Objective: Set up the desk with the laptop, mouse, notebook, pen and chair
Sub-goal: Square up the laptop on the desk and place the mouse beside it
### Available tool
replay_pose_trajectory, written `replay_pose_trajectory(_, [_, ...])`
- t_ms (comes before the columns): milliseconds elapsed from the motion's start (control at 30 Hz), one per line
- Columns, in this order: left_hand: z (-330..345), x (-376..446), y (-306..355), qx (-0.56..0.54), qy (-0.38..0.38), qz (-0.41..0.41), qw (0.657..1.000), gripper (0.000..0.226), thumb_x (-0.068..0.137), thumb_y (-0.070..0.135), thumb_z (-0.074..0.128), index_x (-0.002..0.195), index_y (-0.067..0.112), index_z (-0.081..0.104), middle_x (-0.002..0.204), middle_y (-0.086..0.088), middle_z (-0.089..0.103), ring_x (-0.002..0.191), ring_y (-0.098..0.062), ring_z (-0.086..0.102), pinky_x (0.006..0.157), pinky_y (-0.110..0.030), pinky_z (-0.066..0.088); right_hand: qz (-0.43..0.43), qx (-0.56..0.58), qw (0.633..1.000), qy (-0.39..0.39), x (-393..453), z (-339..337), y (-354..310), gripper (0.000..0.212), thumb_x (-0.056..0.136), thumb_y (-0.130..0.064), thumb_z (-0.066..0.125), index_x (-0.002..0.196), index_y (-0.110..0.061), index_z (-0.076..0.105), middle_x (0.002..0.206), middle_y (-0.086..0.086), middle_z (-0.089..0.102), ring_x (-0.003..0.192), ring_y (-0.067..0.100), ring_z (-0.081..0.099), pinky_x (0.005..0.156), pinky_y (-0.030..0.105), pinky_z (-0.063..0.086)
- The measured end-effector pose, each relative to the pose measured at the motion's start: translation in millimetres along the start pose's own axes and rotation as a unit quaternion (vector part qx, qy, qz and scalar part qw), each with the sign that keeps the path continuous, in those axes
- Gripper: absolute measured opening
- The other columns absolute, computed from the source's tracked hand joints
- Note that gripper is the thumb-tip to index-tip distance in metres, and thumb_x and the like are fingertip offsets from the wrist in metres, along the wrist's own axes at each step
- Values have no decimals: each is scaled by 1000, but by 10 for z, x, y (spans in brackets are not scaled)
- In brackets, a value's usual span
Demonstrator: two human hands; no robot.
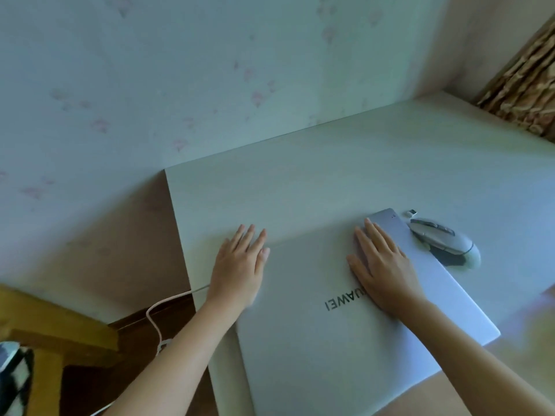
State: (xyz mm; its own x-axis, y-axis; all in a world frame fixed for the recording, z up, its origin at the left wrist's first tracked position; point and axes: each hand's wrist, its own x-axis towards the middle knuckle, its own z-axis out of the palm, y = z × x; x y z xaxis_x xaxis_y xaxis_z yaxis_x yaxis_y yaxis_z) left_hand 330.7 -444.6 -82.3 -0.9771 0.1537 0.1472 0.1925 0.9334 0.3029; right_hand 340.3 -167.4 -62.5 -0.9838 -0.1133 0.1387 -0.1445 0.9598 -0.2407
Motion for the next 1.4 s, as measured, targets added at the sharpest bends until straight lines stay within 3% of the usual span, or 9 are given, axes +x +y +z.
replay_pose_trajectory(133, [191,325,424,47,72,36,996,54,98,39,25,133,13,57,139,-6,55,136,-25,42,104,-50,38,6,41,999,-8,186,-142,406,56,95,-45,40,140,-12,41,157,8,22,145,21,20,110,34,29])
replay_pose_trajectory(333, [678,821,1703,-19,62,119,991,51,95,39,35,133,14,57,141,-4,54,135,-22,43,105,-46,39,-7,95,993,-70,351,-286,994,58,95,-49,38,148,-30,24,160,-7,0,147,9,-3,115,29,14])
replay_pose_trajectory(467, [886,1118,2174,-12,50,138,989,48,96,39,33,133,17,57,143,-4,52,138,-20,39,107,-45,37,-16,84,995,-43,525,-259,1446,53,96,-38,43,145,-22,34,159,1,16,146,17,15,109,37,32])
replay_pose_trajectory(600, [946,1333,2272,-20,59,199,978,39,93,37,40,107,17,71,128,-2,64,128,-18,51,101,-38,40,-65,70,995,3,643,-170,1696,45,95,-41,40,132,-21,54,143,2,49,133,21,45,80,38,55])
replay_pose_trajectory(767, [869,1384,2239,-33,90,251,963,29,86,37,57,66,16,62,71,3,61,74,-17,60,80,-31,41,-97,86,988,86,799,-115,1697,33,90,-30,43,98,-17,72,118,-1,68,109,23,63,61,38,58])
replay_pose_trajectory(967, [896,1445,2232,-41,103,266,958,28,88,23,60,63,11,61,64,-4,55,64,-25,56,92,-30,42,-95,128,981,112,870,-50,1682,22,87,-17,51,94,-10,71,96,2,68,85,26,62,48,37,52])
replay_pose_trajectory(1200, [804,1491,2095,-40,81,213,973,25,90,29,59,72,13,67,74,-1,63,74,-23,61,95,-35,46,-46,174,977,111,879,-71,1609,32,86,-12,61,118,-11,62,108,4,68,96,27,62,65,36,53])
replay_pose_trajectory(1300, [716,1404,2005,-33,31,162,986,42,89,48,48,110,20,70,118,5,67,112,-15,60,106,-35,36,14,195,974,114,859,-105,1617,29,83,-14,68,111,-12,66,98,3,70,98,27,62,71,36,50])
replay_pose_trajectory(1400, [624,1291,1896,13,-35,156,987,67,89,62,33,145,27,41,153,10,35,140,-6,31,115,-33,22,-28,244,964,102,851,-146,1577,24,82,-8,69,105,-13,68,90,0,71,88,23,65,74,36,53])
